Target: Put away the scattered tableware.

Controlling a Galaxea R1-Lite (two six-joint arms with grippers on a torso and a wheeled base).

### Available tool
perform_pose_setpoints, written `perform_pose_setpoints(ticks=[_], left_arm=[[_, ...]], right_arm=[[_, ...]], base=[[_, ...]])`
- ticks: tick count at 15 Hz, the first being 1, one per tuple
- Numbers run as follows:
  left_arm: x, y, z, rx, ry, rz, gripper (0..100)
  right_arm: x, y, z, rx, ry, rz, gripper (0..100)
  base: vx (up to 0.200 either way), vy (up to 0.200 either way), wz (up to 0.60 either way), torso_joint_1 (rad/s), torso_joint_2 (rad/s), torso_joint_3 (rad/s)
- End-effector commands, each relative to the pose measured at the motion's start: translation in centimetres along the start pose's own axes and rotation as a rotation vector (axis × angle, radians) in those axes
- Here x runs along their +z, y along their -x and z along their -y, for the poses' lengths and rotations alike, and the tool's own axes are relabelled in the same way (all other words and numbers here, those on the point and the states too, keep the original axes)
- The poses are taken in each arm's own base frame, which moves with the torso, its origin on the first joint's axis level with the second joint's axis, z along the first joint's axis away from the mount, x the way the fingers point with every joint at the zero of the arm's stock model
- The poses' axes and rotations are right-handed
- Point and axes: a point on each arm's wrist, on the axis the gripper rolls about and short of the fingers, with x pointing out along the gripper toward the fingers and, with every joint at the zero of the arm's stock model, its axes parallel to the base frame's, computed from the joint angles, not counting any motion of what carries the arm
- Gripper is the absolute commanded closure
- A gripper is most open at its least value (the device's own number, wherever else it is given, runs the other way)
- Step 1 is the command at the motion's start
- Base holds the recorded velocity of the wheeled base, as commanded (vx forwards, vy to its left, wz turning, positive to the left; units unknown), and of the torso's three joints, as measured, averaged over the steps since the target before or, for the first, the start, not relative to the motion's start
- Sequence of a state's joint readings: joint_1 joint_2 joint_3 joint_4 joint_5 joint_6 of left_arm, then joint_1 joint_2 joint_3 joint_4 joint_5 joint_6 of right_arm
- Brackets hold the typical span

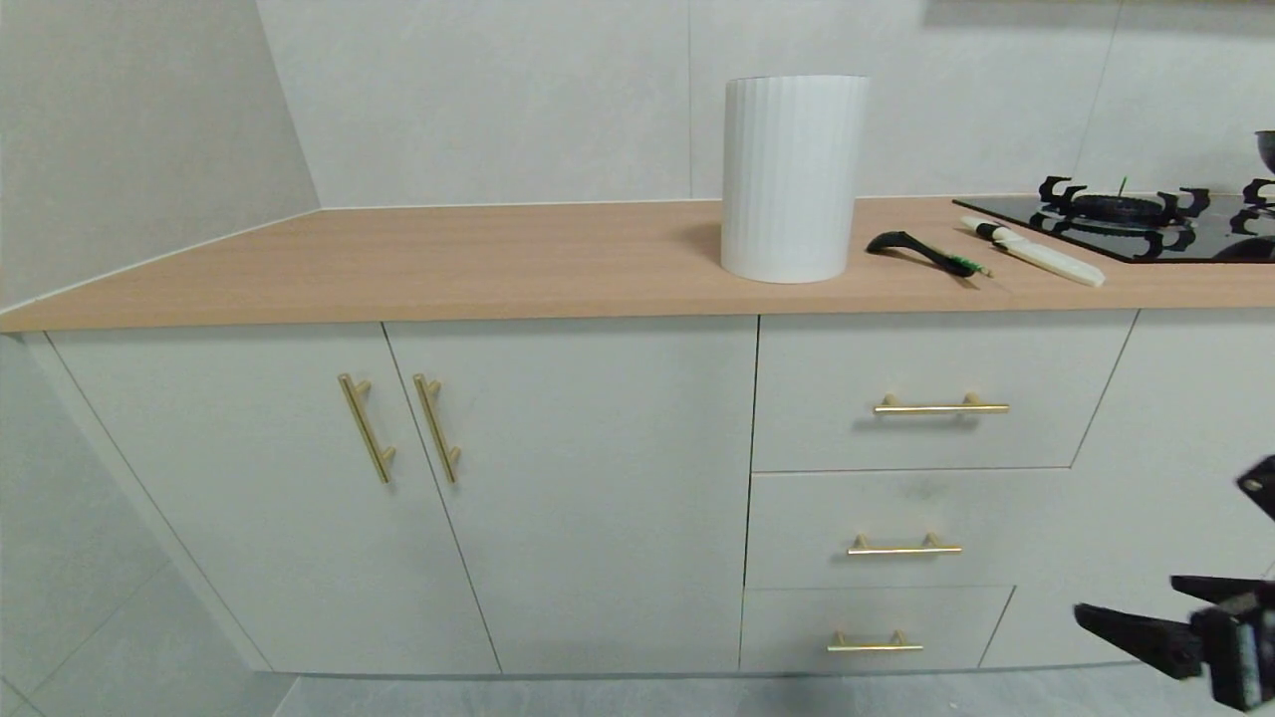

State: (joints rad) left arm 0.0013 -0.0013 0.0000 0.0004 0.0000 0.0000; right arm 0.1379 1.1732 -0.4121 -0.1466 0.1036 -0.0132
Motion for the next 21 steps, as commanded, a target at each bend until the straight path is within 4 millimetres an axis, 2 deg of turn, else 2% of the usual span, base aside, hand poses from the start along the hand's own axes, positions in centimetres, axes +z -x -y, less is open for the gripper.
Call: perform_pose_setpoints(ticks=[1, 3, 5, 7, 9, 11, 12, 16, 21], left_arm=[[0.0, 0.0, 0.0, 0.0, 0.0, -0.002, 0], [0.0, 0.0, 0.0, 0.0, 0.0, -0.002, 0], [0.0, 0.0, 0.0, 0.0, 0.0, -0.002, 0], [0.0, 0.0, 0.0, 0.0, 0.0, -0.002, 0], [0.0, 0.0, 0.0, 0.0, 0.0, -0.002, 0], [0.0, 0.0, 0.0, 0.0, 0.0, -0.001, 0], [0.0, 0.0, 0.0, 0.0, 0.0, -0.002, 0], [0.0, 0.0, 0.0, 0.0, 0.0, -0.002, 0], [0.0, 0.0, 0.0, 0.0, 0.0, -0.001, 0]], right_arm=[[1.4, -11.3, 0.9, -0.004, -0.002, -0.112, 0], [0.5, -14.6, 1.2, -0.008, -0.002, -0.105, 0], [-1.7, -18.1, 1.6, -0.043, -0.007, -0.149, 0], [-4.0, -20.8, 2.0, -0.093, -0.007, -0.171, 0], [-5.1, -22.9, 2.5, -0.113, -0.016, -0.1, 0], [-5.3, -24.0, 2.9, -0.134, -0.05, 0.004, 0], [-5.3, -24.0, 3.0, -0.139, -0.054, 0.01, 0], [-6.0, -26.4, 3.3, -0.217, -0.082, 0.091, 0], [-5.8, -27.8, 3.3, -0.242, -0.104, 0.155, 0]], base=[[0.0, 0.0, 0.0, 0.0, 0.0, 0.0], [0.0, 0.0, 0.0, 0.0, 0.0, 0.0], [0.0, 0.0, 0.0, 0.0, 0.0, 0.0], [0.0, 0.0, 0.0, 0.0, 0.0, 0.0], [0.0, 0.0, 0.0, 0.0, 0.0, 0.0], [0.0, 0.0, 0.0, 0.0, 0.0, 0.0], [0.0, 0.0, 0.0, 0.0, 0.0, 0.0], [0.0, 0.0, 0.0, 0.0, 0.0, 0.0], [0.0, 0.0, 0.0, 0.0, 0.0, 0.0]])
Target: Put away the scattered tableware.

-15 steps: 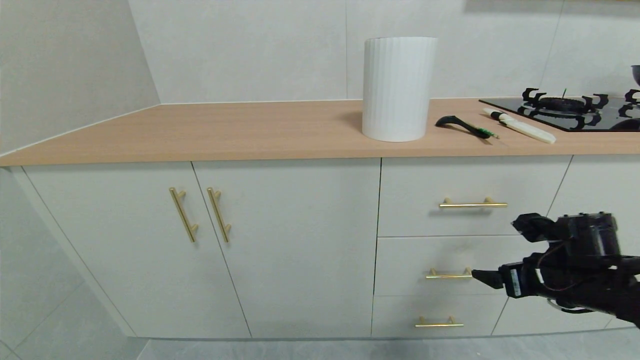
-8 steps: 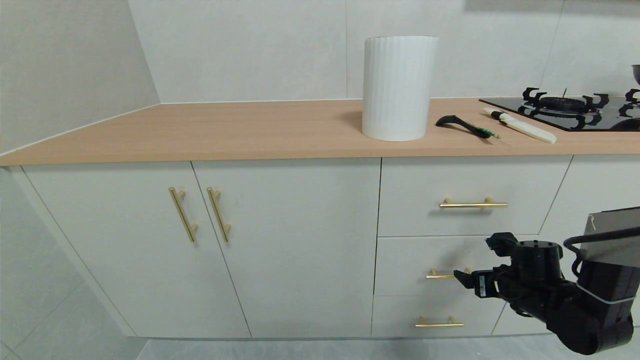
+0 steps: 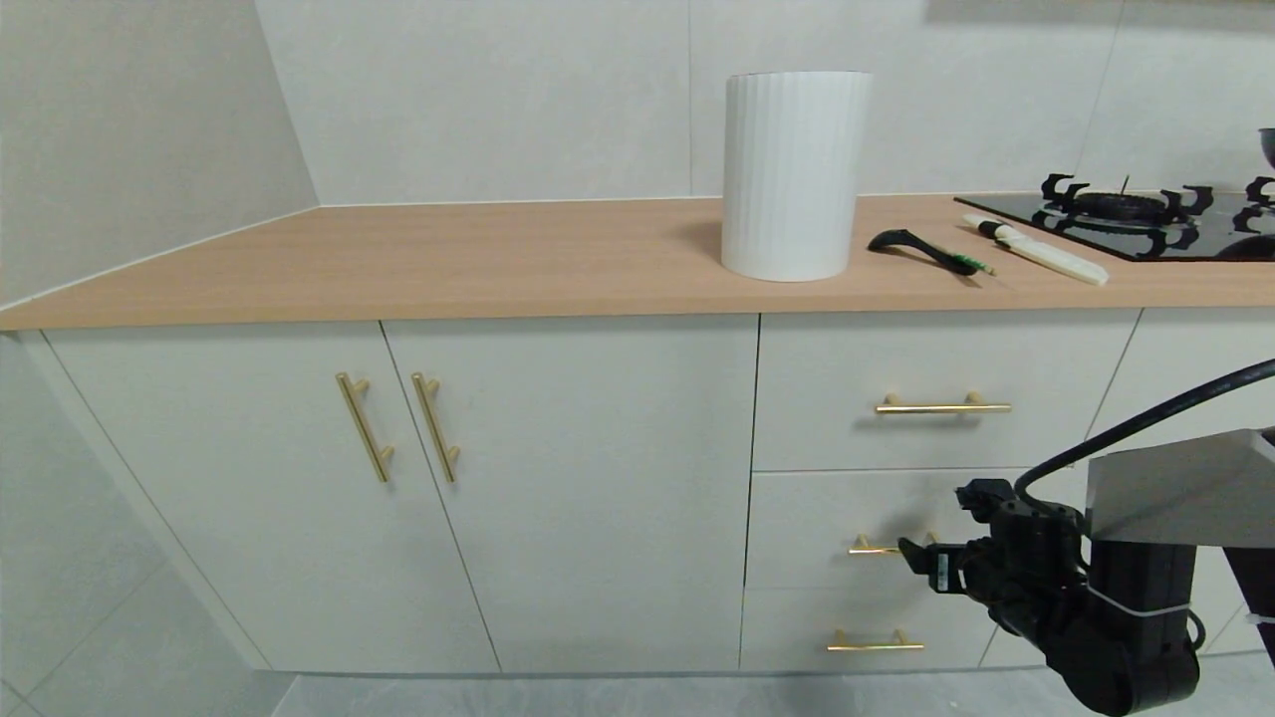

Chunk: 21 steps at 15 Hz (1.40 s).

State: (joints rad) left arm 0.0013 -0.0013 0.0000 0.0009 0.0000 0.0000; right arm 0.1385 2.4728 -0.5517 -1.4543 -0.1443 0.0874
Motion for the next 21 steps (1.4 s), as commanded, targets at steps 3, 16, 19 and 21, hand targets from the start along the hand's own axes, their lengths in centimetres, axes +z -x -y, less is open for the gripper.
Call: perform_pose_setpoints(ticks=[3, 16, 19, 21], left_arm=[[0.0, 0.0, 0.0, 0.0, 0.0, 0.0, 0], [0.0, 0.0, 0.0, 0.0, 0.0, 0.0, 0], [0.0, 0.0, 0.0, 0.0, 0.0, -0.002, 0], [0.0, 0.0, 0.0, 0.0, 0.0, 0.0, 0]], right_arm=[[-1.4, -1.9, -0.2, -0.01, 0.002, -0.014, 0], [-2.6, -1.5, -0.1, -0.02, 0.019, -0.092, 0], [-1.6, 0.5, 0.1, -0.012, 0.026, -0.128, 0], [0.9, 3.3, 0.1, 0.016, 0.026, -0.116, 0]], base=[[0.0, 0.0, 0.0, 0.0, 0.0, 0.0], [0.0, 0.0, 0.0, 0.0, 0.0, 0.0], [0.0, 0.0, 0.0, 0.0, 0.0, 0.0], [0.0, 0.0, 0.0, 0.0, 0.0, 0.0]])
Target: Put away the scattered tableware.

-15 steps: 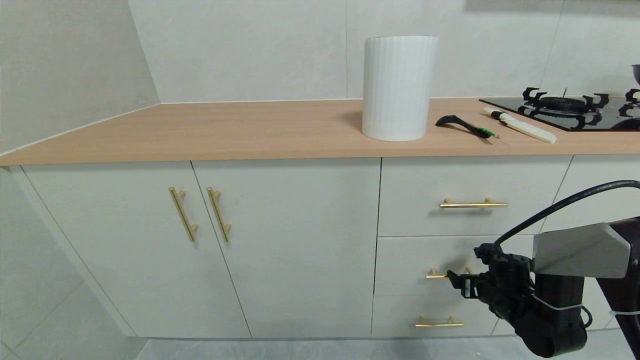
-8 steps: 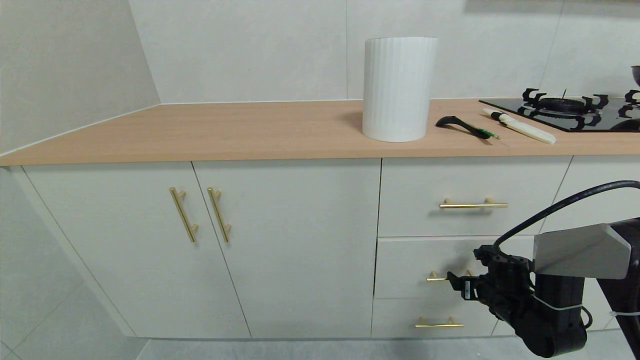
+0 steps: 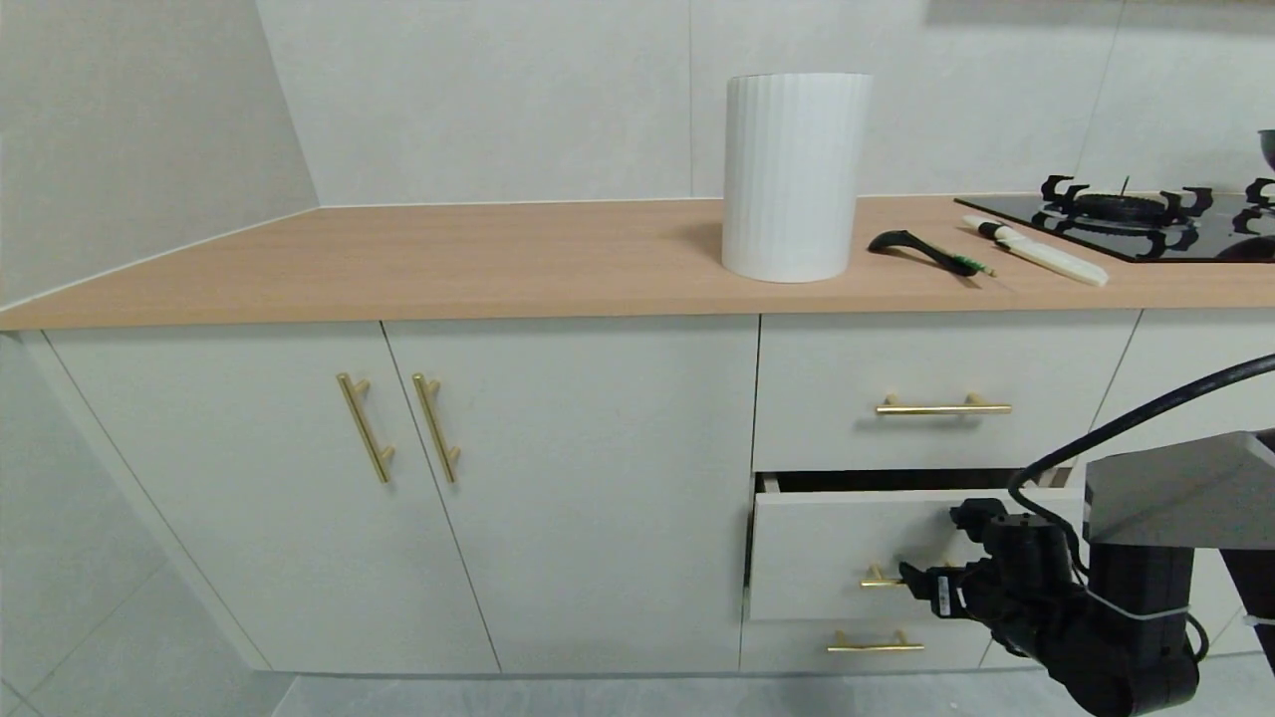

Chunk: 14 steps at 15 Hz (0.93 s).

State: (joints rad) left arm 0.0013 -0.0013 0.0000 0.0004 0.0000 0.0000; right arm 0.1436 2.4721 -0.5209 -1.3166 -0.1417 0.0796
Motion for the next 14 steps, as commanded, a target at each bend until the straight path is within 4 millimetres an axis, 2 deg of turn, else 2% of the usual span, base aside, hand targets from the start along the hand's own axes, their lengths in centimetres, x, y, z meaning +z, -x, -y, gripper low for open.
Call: perform_pose_setpoints(ticks=[1, 3, 4, 5, 6, 7, 8, 9, 10, 12, 13, 14], left_arm=[[0.0, 0.0, 0.0, 0.0, 0.0, -0.002, 0], [0.0, 0.0, 0.0, 0.0, 0.0, -0.001, 0], [0.0, 0.0, 0.0, 0.0, 0.0, -0.002, 0], [0.0, 0.0, 0.0, 0.0, 0.0, -0.002, 0], [0.0, 0.0, 0.0, 0.0, 0.0, -0.001, 0], [0.0, 0.0, 0.0, 0.0, 0.0, -0.001, 0], [0.0, 0.0, 0.0, 0.0, 0.0, -0.001, 0], [0.0, 0.0, 0.0, 0.0, 0.0, -0.002, 0], [0.0, 0.0, 0.0, 0.0, 0.0, -0.002, 0], [0.0, 0.0, 0.0, 0.0, 0.0, -0.002, 0], [0.0, 0.0, 0.0, 0.0, 0.0, -0.002, 0], [0.0, 0.0, 0.0, 0.0, 0.0, -0.002, 0]], right_arm=[[3.6, 5.0, -0.2, 0.058, 0.003, 0.037, 0], [5.5, 8.7, -1.4, 0.139, 0.032, 0.006, 0], [6.5, 10.9, -2.1, 0.177, 0.05, 0.02, 0], [6.9, 11.8, -2.4, 0.19, 0.056, 0.036, 0], [7.9, 14.0, -2.7, 0.217, 0.066, 0.071, 0], [9.9, 17.1, -3.0, 0.247, 0.073, 0.117, 0], [12.2, 18.8, -3.1, 0.261, 0.073, 0.142, 0], [13.7, 19.2, -3.3, 0.267, 0.072, 0.148, 0], [14.2, 18.9, -3.5, 0.275, 0.07, 0.152, 0], [13.2, 17.0, -3.8, 0.265, 0.081, 0.087, 0], [12.2, 15.0, -4.0, 0.235, 0.085, 0.037, 0], [12.0, 14.0, -4.0, 0.224, 0.078, 0.039, 0]], base=[[0.0, 0.0, 0.0, 0.0, 0.0, 0.0], [0.0, 0.0, 0.0, 0.0, 0.0, 0.0], [0.0, 0.0, 0.0, 0.0, 0.0, 0.0], [0.0, 0.0, 0.0, 0.0, 0.0, 0.0], [0.0, 0.0, 0.0, 0.0, 0.0, 0.0], [0.0, 0.0, 0.0, 0.0, 0.0, 0.0], [0.0, 0.0, 0.0, 0.0, 0.0, 0.0], [0.0, 0.0, 0.0, 0.0, 0.0, 0.0], [0.0, 0.0, 0.0, 0.0, 0.0, 0.0], [0.0, 0.0, 0.0, 0.0, 0.0, 0.0], [0.0, 0.0, 0.0, 0.0, 0.0, 0.0], [0.0, 0.0, 0.0, 0.0, 0.0, 0.0]])
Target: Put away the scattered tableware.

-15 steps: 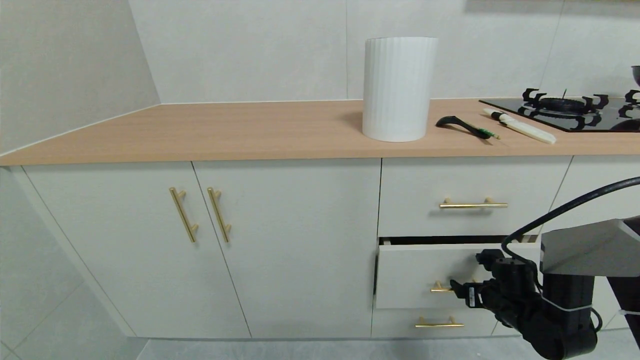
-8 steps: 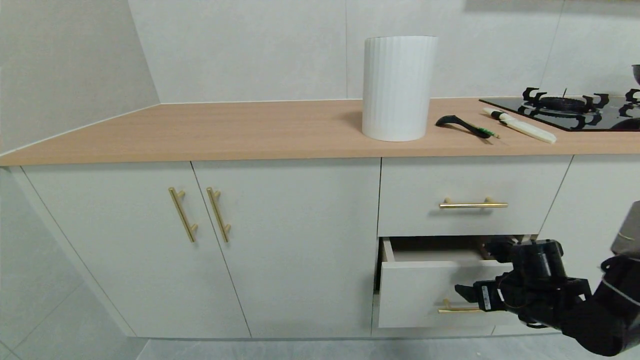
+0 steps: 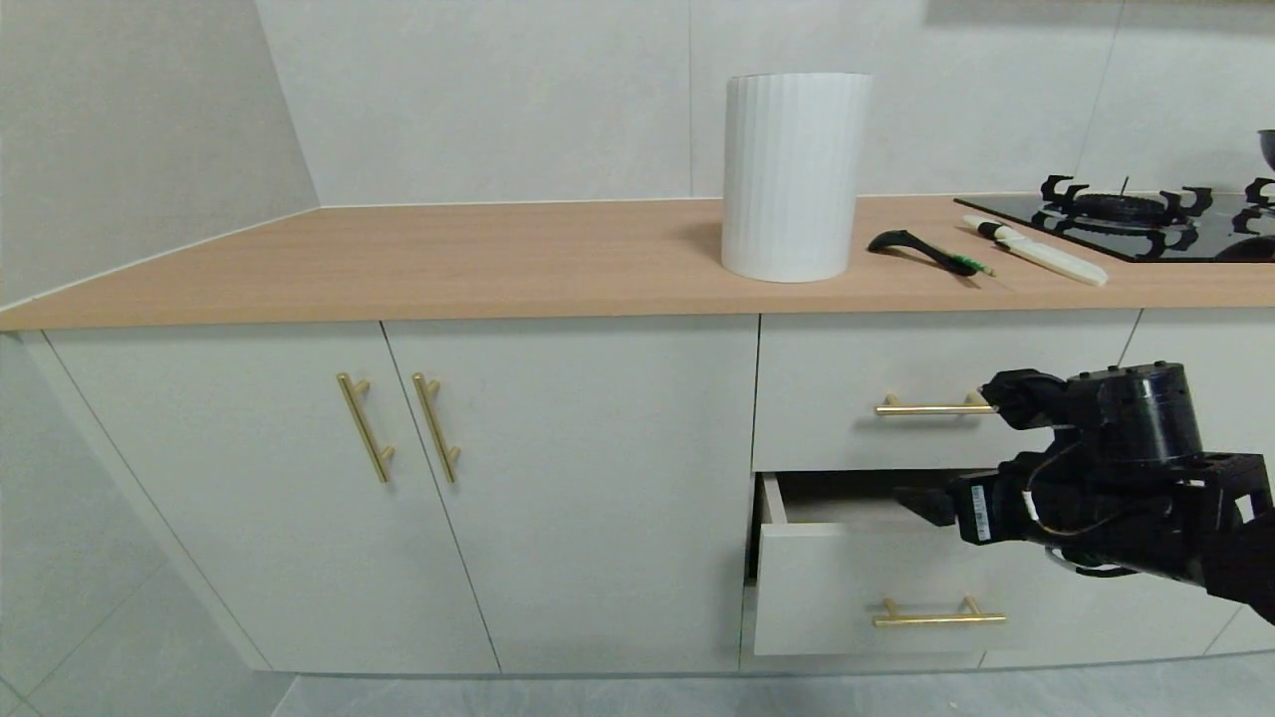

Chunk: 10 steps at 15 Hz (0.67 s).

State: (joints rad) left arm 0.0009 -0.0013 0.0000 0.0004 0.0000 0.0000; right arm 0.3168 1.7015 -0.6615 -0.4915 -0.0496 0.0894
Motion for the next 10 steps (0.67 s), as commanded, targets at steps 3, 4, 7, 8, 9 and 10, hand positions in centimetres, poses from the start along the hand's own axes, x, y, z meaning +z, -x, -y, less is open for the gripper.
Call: perform_pose_setpoints(ticks=[3, 4, 7, 8, 9, 10], left_arm=[[0.0, 0.0, 0.0, 0.001, 0.0, -0.001, 0], [0.0, 0.0, 0.0, 0.001, 0.0, -0.001, 0], [0.0, 0.0, 0.0, 0.001, 0.0, -0.002, 0], [0.0, 0.0, 0.0, 0.001, 0.0, -0.001, 0], [0.0, 0.0, 0.0, 0.001, 0.0, -0.002, 0], [0.0, 0.0, 0.0, 0.001, 0.0, -0.001, 0]], right_arm=[[-2.4, -5.3, 0.4, -0.082, -0.006, -0.035, 0], [-2.9, -6.5, 0.6, -0.123, -0.008, -0.028, 0], [-4.1, -8.6, 1.2, -0.161, -0.051, -0.012, 0], [-4.4, -8.9, 1.3, -0.163, -0.052, -0.023, 0], [-4.7, -9.1, 1.5, -0.162, -0.051, -0.037, 0], [-4.8, -9.1, 1.5, -0.161, -0.051, -0.044, 0]], base=[[0.0, 0.0, 0.0, 0.0, 0.0, 0.0], [0.0, 0.0, 0.0, 0.0, 0.0, 0.0], [0.0, 0.0, 0.0, 0.0, 0.0, 0.0], [0.0, 0.0, 0.0, 0.0, 0.0, 0.0], [0.0, 0.0, 0.0, 0.0, 0.0, 0.0], [0.0, 0.0, 0.0, 0.0, 0.0, 0.0]])
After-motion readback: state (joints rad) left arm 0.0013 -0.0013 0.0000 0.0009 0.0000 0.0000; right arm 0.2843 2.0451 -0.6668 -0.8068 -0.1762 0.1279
